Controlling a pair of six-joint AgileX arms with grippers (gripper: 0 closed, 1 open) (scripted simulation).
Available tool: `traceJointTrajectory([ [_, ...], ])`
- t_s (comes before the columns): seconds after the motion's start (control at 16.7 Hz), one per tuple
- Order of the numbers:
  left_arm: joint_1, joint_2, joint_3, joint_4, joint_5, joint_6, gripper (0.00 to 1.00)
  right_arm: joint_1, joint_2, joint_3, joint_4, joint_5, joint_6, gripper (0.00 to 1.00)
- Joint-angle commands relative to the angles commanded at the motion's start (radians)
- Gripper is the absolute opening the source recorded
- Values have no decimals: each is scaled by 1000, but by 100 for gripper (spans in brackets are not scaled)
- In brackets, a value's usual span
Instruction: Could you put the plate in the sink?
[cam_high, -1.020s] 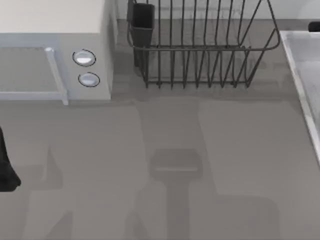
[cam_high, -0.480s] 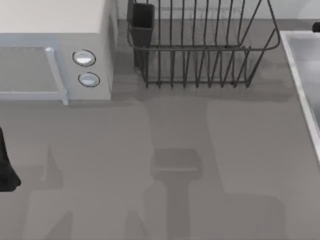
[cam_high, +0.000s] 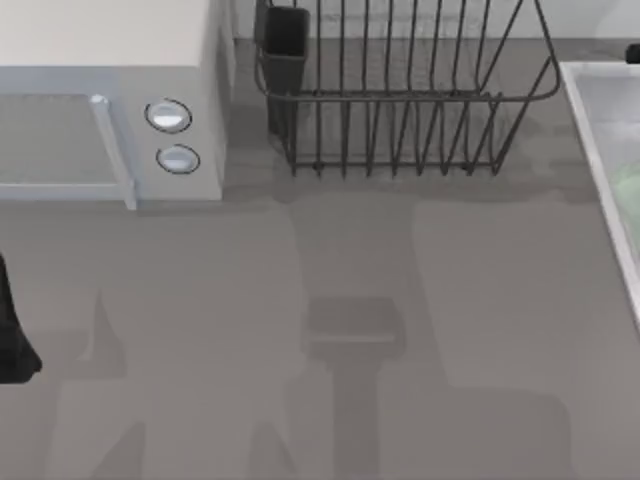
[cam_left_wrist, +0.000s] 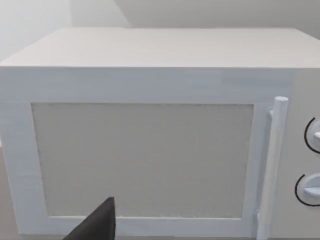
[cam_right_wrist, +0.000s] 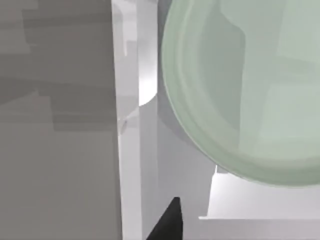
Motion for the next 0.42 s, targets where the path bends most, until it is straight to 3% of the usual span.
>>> traceJointTrajectory([
  [0.12,0,0,0,0,0,0,100,0,0,0,0,0,0,100],
  [0.42,0,0,0,0,0,0,100,0,0,0,0,0,0,100],
])
